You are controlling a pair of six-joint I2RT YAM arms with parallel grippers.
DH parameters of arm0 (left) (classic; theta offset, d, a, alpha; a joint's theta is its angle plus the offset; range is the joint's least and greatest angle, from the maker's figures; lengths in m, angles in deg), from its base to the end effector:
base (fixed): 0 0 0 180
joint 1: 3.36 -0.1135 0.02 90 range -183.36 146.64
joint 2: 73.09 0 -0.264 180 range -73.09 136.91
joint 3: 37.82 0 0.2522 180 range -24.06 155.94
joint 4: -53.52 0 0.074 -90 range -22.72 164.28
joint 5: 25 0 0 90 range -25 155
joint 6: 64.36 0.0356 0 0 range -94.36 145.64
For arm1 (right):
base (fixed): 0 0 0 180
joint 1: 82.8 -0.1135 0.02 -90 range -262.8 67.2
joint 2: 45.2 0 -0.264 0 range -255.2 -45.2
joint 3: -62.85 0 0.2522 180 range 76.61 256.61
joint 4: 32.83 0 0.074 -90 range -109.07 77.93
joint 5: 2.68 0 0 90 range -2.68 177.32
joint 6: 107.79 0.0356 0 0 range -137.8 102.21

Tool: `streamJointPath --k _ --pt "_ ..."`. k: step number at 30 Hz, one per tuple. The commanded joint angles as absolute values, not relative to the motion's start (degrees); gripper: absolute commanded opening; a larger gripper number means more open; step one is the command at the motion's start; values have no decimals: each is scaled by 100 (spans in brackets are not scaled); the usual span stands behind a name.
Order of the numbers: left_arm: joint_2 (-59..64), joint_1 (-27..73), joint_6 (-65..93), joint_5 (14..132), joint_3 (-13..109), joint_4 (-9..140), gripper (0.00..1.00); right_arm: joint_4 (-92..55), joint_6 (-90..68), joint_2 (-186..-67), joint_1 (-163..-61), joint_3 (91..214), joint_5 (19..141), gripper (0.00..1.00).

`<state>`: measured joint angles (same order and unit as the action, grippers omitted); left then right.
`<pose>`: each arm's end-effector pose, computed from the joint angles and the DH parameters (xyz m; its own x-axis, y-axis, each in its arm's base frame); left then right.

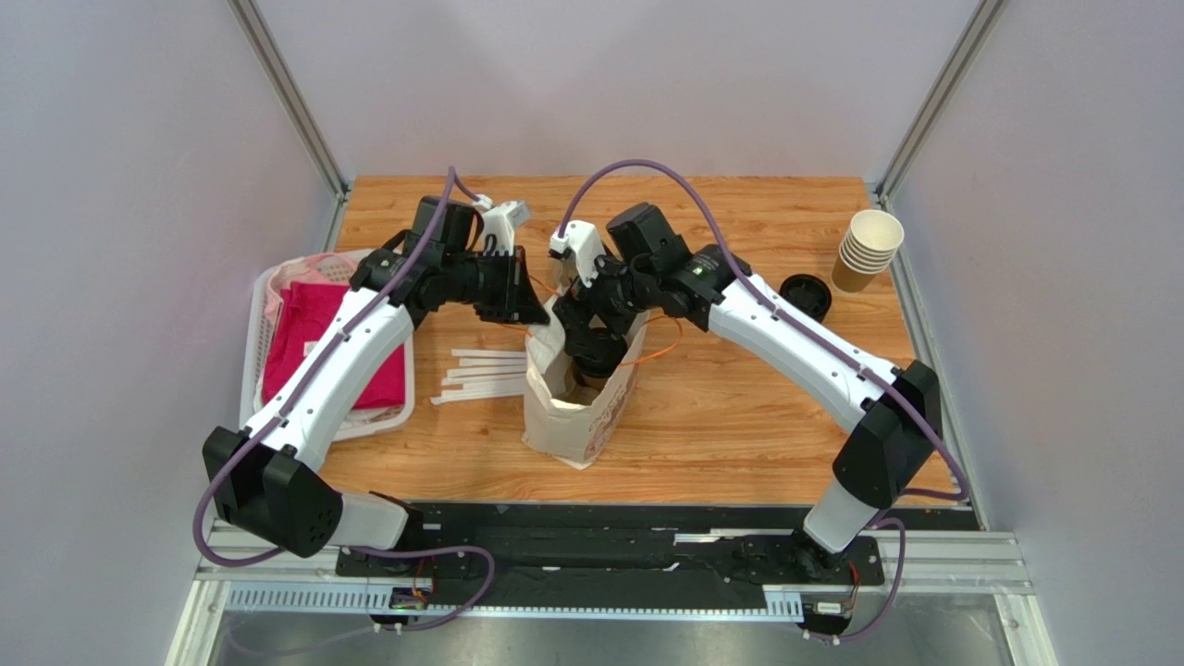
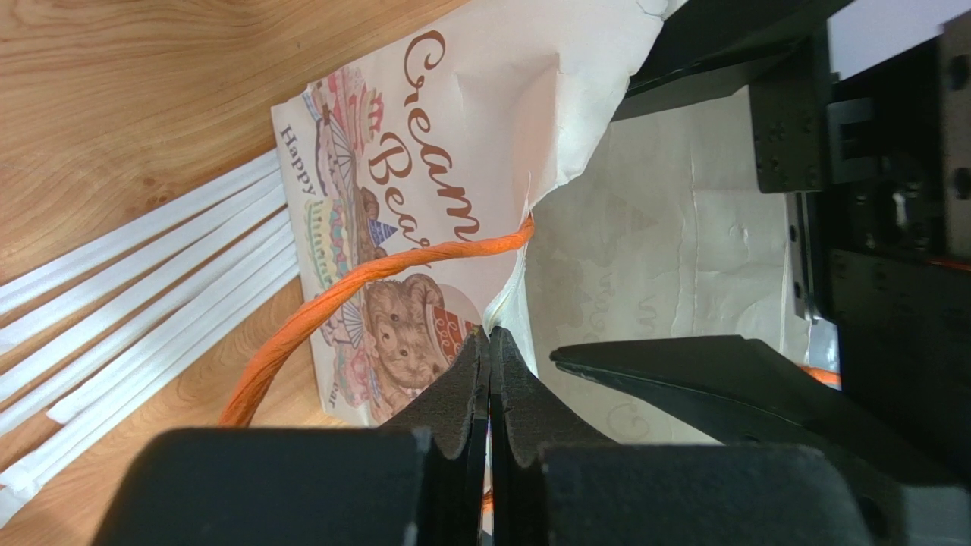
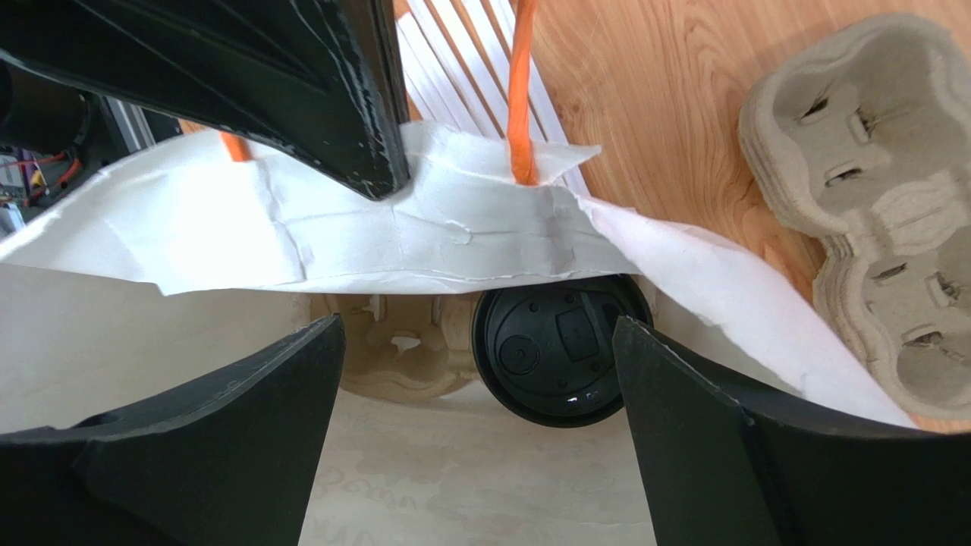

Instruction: Pack the takeout coffee

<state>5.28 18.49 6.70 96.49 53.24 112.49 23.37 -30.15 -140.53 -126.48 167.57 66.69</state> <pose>0.2576 -0.1233 0.3521 -0.8463 0.0411 -0.5312 0.3994 0.7088 -0.5814 0.2566 0.2624 0.3393 -0.3394 -0.6011 -0.7235 -0.9146 0.3907 0.1044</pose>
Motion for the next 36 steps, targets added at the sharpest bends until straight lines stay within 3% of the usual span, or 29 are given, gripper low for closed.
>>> streamJointPath --k 1,3,5,10,33,36 --pt "355 1897 824 9673 5311 11395 0 2092 -2852 -13679 -12622 17066 6543 93" --pt "338 1897 797 9673 5346 11386 2 2092 -2825 -13609 -12622 17092 6534 93" --pt "311 1897 780 9682 5381 11369 13 2092 -2808 -13564 -12622 17127 6552 93" --pt "224 1897 701 9612 5408 11342 24 2119 -2799 -13494 -12622 17180 6675 93" --pt "83 2160 955 8812 5953 11676 60 2075 -2746 -13397 -12622 17259 6983 94" --pt "83 2169 1017 8795 5997 11676 62 2057 -2746 -13389 -12613 17250 7000 94"
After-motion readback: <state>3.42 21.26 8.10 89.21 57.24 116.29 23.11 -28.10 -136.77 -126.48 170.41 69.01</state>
